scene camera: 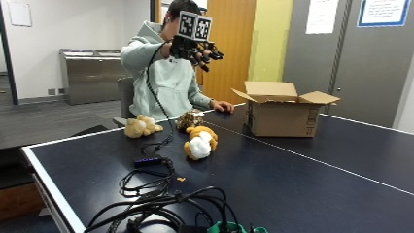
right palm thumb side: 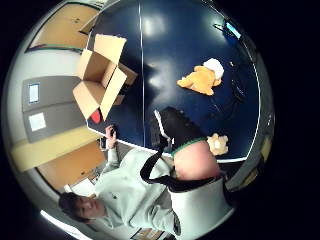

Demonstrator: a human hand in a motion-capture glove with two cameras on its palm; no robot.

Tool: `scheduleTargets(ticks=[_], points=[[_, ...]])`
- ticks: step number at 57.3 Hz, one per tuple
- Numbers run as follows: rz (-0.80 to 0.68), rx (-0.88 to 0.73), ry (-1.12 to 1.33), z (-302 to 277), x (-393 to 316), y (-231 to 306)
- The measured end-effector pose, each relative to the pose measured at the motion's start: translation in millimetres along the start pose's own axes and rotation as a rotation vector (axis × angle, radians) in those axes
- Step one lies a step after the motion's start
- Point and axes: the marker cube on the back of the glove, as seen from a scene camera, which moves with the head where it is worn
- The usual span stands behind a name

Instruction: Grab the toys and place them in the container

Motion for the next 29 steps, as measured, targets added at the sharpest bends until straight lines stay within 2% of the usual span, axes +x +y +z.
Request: scheduleTargets(ticks=[8,19,29], points=[[0.018,-0.018,-0.024,53.6,14.3,-37.6],[0.071,-0.181,-0.073,135.8,47.9,-86.9],[0.124,-0.199,-0.110,195.4,44.4,-95.7]])
